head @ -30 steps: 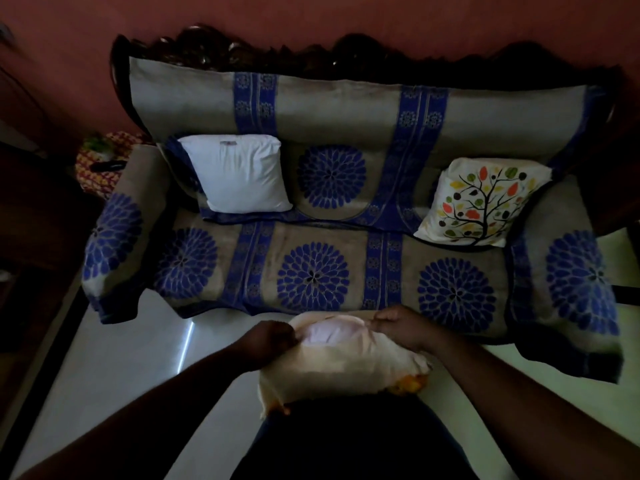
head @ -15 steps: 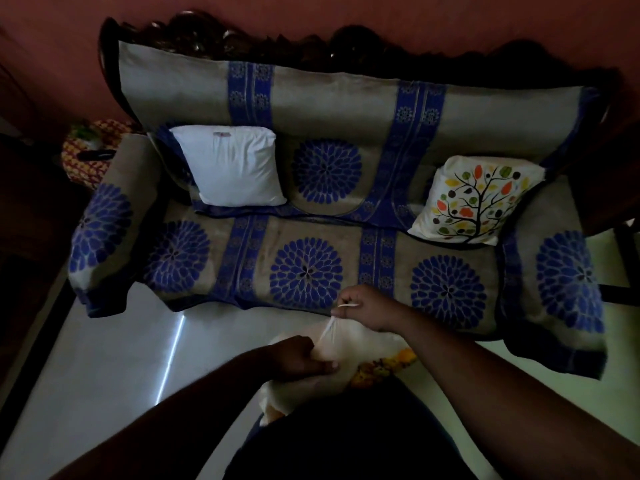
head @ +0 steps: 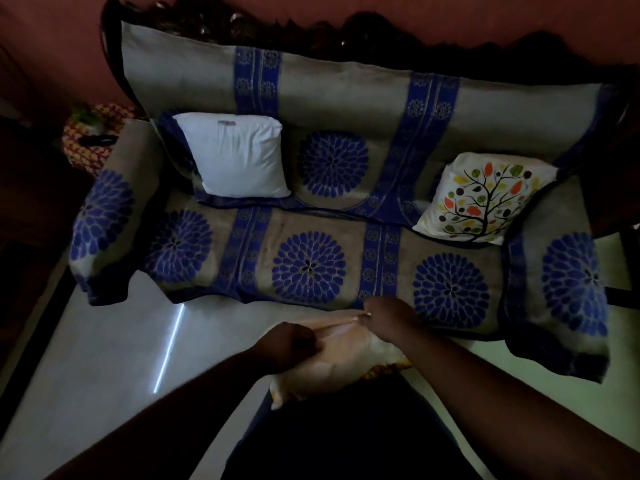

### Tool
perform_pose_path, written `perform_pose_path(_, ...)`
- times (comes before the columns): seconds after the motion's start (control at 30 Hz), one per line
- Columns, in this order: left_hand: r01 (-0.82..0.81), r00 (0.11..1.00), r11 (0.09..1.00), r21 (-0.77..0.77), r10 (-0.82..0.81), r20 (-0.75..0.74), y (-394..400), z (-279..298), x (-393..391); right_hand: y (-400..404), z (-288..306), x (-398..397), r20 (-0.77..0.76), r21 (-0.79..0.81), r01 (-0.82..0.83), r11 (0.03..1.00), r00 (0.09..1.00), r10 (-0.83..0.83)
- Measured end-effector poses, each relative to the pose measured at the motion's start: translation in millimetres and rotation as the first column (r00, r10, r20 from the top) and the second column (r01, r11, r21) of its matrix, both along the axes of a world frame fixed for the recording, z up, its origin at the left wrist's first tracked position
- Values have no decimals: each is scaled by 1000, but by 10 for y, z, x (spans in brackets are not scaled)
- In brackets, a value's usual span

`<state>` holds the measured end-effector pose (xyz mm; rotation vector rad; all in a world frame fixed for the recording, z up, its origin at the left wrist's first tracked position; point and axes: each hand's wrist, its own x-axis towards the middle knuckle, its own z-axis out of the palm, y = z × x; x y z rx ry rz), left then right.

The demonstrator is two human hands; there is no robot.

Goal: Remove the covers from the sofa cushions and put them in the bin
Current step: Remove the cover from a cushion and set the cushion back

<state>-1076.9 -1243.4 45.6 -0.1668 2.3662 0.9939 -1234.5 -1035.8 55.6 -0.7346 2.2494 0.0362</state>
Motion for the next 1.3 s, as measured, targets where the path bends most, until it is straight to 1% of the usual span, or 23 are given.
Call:
perform_pose_path(0.07, -121, 992, 993, 15, 121, -43, -28, 40, -131, -95, 80, 69, -118, -83, 18, 996, 993, -28)
perform_pose_path(0.1, -248, 967, 966, 68, 251, -35, -56, 62, -196, -155, 123, 111, -150, -161, 55, 985, 985, -80)
perform_pose_path(0.17, -515, 851, 828, 222, 526, 16, -101, 103, -310, -249, 196, 244, -181, -356, 153, 922, 956, -229)
perform_pose_path(0.23, -656, 734, 682, 322, 677, 61, -132, 151, -458, -321, 274, 360, -194, -479, 203, 854, 925, -328)
perform_pose_path(0.33, -796, 571, 500, 342, 807, 149, -120, 152, -627, -371, 323, 513, -69, -478, 298, 826, 925, -374)
perform_pose_path(0.4, -865, 430, 323, 384, 871, 237, -78, 135, -703, -409, 365, 540, 12, -460, 338, 821, 927, -375)
perform_pose_path(0.47, -882, 356, 217, 419, 889, 288, 36, 222, -775, -448, 423, 480, -15, -448, 321, 835, 931, -366)
perform_pose_path(0.57, -880, 310, 115, 462, 875, 372, 194, 463, -854, -436, 472, 234, -165, -446, 236, 864, 926, -338)
perform_pose_path(0.6, -867, 336, 122, 483, 858, 388, 201, 509, -878, -397, 492, 120, -203, -466, 197, 863, 925, -321)
perform_pose_path(0.63, -847, 393, 182, 500, 847, 357, 191, 540, -879, -353, 521, 5, -226, -482, 163, 861, 926, -302)
perform_pose_path(0.67, -807, 483, 320, 496, 841, 243, 152, 543, -875, -305, 549, -114, -246, -494, 132, 859, 927, -284)
perform_pose_path(0.7, -721, 618, 558, 411, 786, 18, 76, 545, -880, -264, 625, -240, -261, -497, 108, 861, 928, -267)
perform_pose_path(0.73, -593, 736, 780, 201, 626, -257, -11, 550, -884, -236, 690, -357, -263, -506, 99, 857, 928, -262)
perform_pose_path(0.77, -476, 780, 877, -71, 384, -494, -90, 569, -927, -219, 793, -465, -274, -537, 83, 840, 924, -267)
perform_pose_path(0.8, -396, 748, 878, -270, 139, -649, -148, 609, -996, -214, 867, -571, -283, -590, 56, 806, 920, -271)
perform_pose_path(0.87, -255, 691, 853, -456, -170, -702, -136, 822, -1208, -224, 1004, -742, -309, -678, -29, 734, 918, -249)
perform_pose_path(0.9, -179, 698, 837, -517, -262, -666, -99, 903, -1325, -248, 1054, -796, -298, -694, -35, 719, 923, -243)
perform_pose_path(0.97, -120, 714, 809, -575, -332, -616, 30, 1088, -1532, -298, 1132, -888, -270, -721, 14, 692, 915, -299)
perform_pose_path(1.03, -158, 695, 790, -592, -337, -635, 160, 1262, -1646, -327, 1199, -983, -245, -761, 76, 645, 886, -393)
perform_pose_path(1.1, -167, 671, 820, -547, -311, -673, 236, 1401, -1719, -303, 1270, -1042, -248, -805, 85, 588, 851, -463)
perform_pose_path(1.17, -189, 700, 889, -417, -176, -692, 194, 1505, -1851, -225, 1266, -1016, -244, -864, 99, 494, 775, -583)
perform_pose_path(1.23, -279, 710, 920, -277, 3, -704, 151, 1534, -1961, -102, 1146, -830, -192, -916, 151, 372, 649, -736)
perform_pose_path(1.3, -320, 652, 928, -189, 71, -755, 150, 1602, -2022, -84, 1004, -543, -151, -912, 210, 352, 625, -766)
